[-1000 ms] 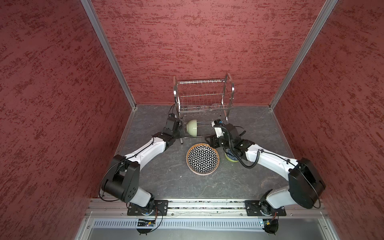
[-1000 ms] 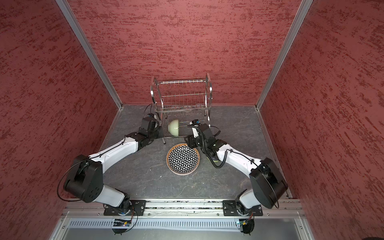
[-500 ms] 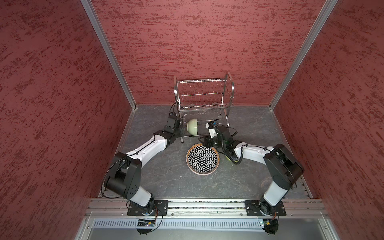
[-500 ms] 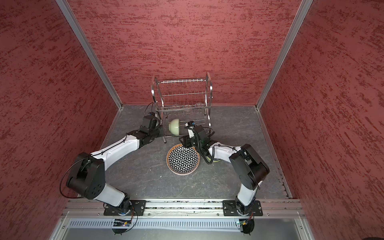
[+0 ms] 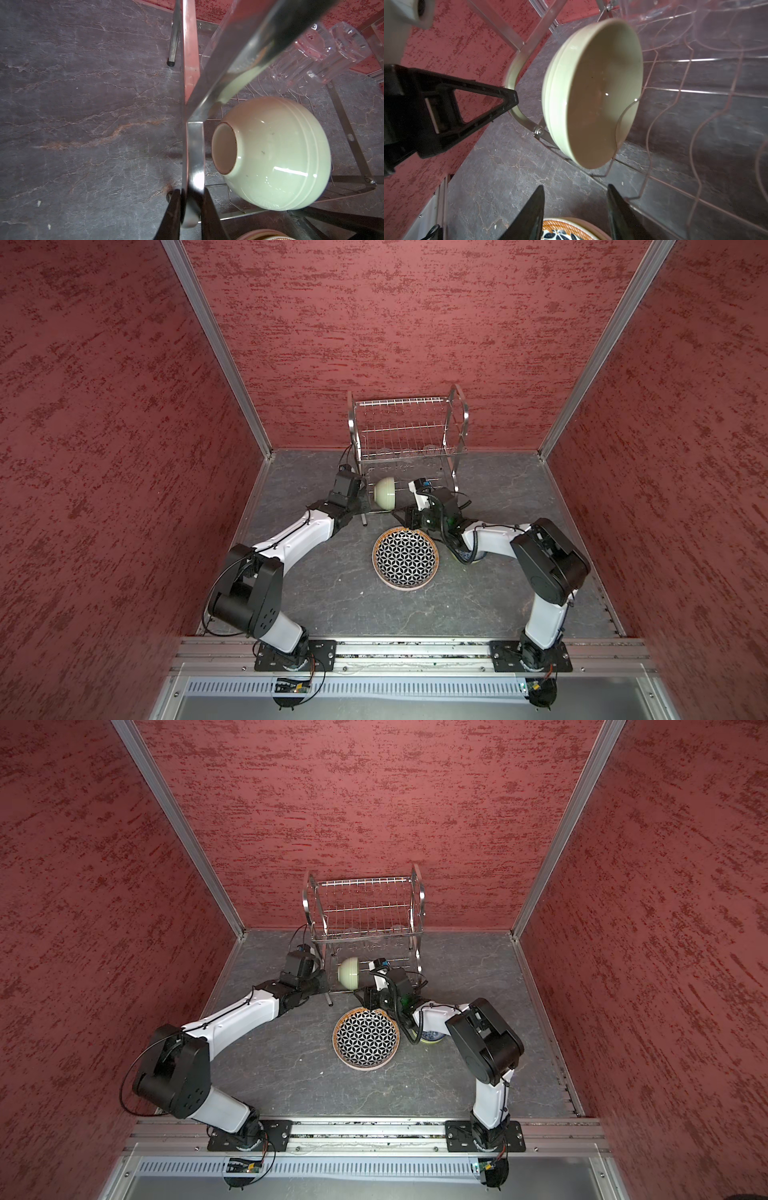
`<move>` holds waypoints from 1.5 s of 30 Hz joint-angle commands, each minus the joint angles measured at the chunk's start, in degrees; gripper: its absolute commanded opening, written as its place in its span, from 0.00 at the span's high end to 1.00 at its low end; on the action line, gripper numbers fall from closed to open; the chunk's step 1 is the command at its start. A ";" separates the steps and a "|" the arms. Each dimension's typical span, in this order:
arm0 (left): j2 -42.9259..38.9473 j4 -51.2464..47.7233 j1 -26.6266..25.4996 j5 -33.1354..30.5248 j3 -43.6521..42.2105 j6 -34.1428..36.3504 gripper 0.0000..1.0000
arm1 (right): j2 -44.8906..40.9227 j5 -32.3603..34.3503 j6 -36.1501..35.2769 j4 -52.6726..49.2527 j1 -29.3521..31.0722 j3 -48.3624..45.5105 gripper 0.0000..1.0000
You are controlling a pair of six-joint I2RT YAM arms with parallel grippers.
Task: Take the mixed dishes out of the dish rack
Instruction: 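Move the right gripper to the rack and grip the pale green bowl rim, then pull the pale green bowl out of the rack toward the robot with the right gripper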
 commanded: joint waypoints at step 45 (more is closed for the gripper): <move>0.33 2.54 0.68 -0.62 0.71 -3.05 0.86 | 19.75 -11.87 19.16 34.82 -5.11 12.32 0.79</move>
